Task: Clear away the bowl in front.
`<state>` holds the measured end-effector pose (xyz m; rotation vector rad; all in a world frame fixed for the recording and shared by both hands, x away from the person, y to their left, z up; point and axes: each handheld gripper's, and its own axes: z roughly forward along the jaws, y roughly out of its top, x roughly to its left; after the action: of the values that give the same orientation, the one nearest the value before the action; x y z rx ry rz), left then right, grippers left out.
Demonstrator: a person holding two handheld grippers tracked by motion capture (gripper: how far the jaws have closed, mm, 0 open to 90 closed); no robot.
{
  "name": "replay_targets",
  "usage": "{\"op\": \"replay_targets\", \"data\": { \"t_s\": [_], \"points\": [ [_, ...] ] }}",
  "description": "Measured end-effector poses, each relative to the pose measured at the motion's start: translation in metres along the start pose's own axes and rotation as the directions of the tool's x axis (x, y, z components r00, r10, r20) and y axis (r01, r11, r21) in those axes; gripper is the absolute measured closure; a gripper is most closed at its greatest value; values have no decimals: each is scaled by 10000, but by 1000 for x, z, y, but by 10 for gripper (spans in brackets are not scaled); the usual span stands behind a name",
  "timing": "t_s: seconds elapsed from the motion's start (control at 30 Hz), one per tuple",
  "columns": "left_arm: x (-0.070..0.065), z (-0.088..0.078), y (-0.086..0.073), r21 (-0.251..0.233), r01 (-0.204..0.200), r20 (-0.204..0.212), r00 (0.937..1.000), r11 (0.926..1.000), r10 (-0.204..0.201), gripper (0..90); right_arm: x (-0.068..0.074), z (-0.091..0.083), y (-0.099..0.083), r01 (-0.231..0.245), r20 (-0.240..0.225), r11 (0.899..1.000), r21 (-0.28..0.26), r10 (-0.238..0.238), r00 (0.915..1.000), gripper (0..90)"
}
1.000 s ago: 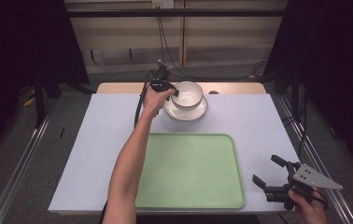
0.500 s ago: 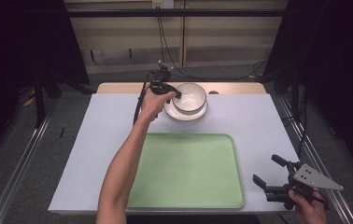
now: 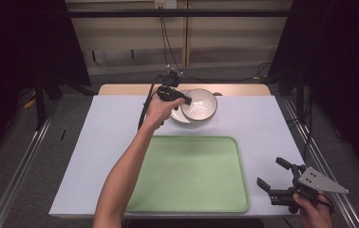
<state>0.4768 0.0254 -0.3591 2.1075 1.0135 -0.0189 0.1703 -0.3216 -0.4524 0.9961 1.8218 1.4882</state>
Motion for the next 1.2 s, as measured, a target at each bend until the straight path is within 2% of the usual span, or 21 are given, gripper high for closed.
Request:
{"op": "replay_targets", "data": {
  "t_s": [0.1,0.13,0.3,0.33,0.37,0.4,0.47,0.53,0.57,0.63,0.93,0.97,1.1,1.2],
  "points": [
    [-6,2,-2,-29,34,143,9999,10000,-34,824,0,0,0,-53,13,10000,-28,53,10000,14],
    [-6,2,-2,220,-258,204,9995,9994,254,823,0,0,0,-23,-8,10000,-16,23,10000,14],
    [-16,7,-4,200,-212,444,9988,9996,203,824,1,0,0,-1,-13,10000,-27,1,10000,13],
    [-18,9,-5,306,-402,481,9981,9987,387,824,1,0,0,-25,-20,10000,-27,25,10000,13],
    [-21,10,-5,358,-354,425,9985,9987,338,824,1,0,0,-51,-13,10000,-57,51,10000,12],
    [-22,11,-5,427,-505,450,9978,9978,485,824,1,0,0,-18,-40,10000,-32,18,10000,12],
    [-26,13,-6,455,-529,592,9970,9976,502,824,0,1,0,102,-62,9999,-56,-102,9999,12],
    [-29,15,-7,533,-638,651,9961,9965,603,824,1,0,0,-13,-63,10000,-59,12,10000,12],
    [-31,16,-7,555,-648,674,9959,9964,610,824,0,0,0,111,-83,9999,-50,-112,9999,12],
    [-34,18,-8,661,-804,729,9945,9946,755,823,1,0,0,-28,-42,10000,-65,27,10000,11],
    [-44,29,-13,854,-788,978,9927,9932,703,824,0,1,0,120,-110,9999,-39,-120,9999,11],
    [-44,30,-13,949,-975,980,9913,9907,881,824,0,1,0,109,-126,9999,-18,-109,9999,11],
    [-49,34,-15,914,-859,1127,9908,9921,754,824,0,1,0,174,-120,9998,-65,-175,9998,10],
    [-52,37,-16,1020,-972,1106,9902,9900,859,824,0,1,0,95,-97,9999,-66,-96,9999,10]
  ]
}}
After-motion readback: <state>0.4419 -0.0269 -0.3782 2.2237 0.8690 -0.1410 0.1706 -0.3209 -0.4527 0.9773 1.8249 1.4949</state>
